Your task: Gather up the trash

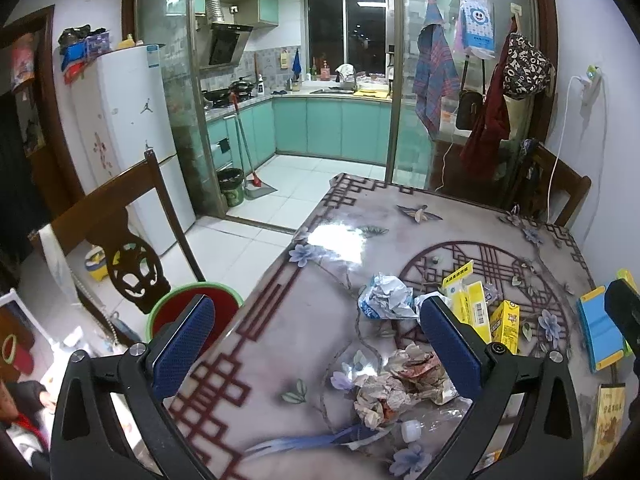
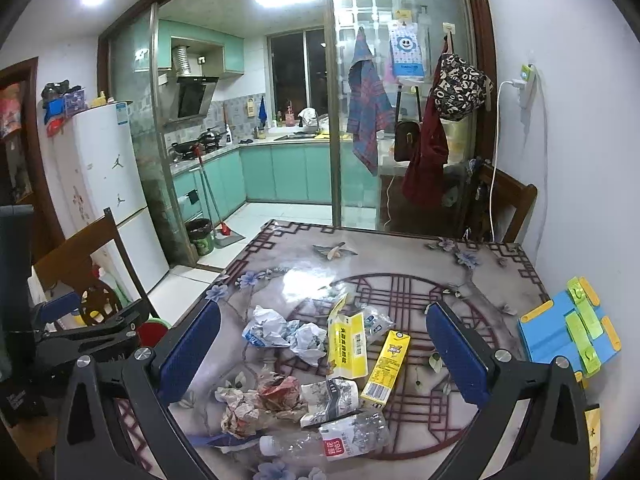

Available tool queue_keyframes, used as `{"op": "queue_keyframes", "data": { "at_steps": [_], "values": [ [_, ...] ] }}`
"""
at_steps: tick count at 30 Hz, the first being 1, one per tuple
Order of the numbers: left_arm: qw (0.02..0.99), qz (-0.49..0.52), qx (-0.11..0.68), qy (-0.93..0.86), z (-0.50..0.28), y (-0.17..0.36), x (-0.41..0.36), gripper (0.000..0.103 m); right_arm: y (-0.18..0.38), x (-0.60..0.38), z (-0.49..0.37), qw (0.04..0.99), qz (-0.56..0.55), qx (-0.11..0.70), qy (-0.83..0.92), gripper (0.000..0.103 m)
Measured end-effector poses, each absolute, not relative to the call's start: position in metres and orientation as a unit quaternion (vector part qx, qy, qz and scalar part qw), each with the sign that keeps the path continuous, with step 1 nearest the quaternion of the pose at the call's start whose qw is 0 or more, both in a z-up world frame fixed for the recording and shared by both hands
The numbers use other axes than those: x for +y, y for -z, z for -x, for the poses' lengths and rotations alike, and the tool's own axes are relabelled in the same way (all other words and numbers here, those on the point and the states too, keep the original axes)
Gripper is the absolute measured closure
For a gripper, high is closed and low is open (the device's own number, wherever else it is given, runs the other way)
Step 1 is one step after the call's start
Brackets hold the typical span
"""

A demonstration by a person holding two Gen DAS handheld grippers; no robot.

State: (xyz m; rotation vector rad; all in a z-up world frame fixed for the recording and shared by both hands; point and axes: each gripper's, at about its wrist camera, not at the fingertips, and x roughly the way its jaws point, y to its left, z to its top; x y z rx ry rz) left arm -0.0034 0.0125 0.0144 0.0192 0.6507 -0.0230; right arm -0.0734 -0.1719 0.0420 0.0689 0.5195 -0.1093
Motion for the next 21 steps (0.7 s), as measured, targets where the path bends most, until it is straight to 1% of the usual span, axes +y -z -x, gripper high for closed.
{"op": "queue_keyframes", "data": {
  "at_steps": [8, 14, 21],
  "values": [
    [0.947, -0.010, 0.321, 0.013, 0.0031, -0.0132, 0.0126, 0.000, -0.0427, -0.1708, 0.0743, 0.965, -0.027, 0.253, 0.058, 0.000],
    [0.947, -0.012, 0.321, 0.019, 0.0015, -0.0118, 0.0109, 0.000, -0.0387, -0.1754, 0.0707, 0.960, -0.050, 0.272, 0.046, 0.000],
    [0.947, -0.020, 0.319, 0.013, 0.0009, -0.0121, 0.0091, 0.000, -0.0392, -0.1767, 0.0689, 0.959, -0.053, 0.276, 0.042, 0.000]
  ]
}}
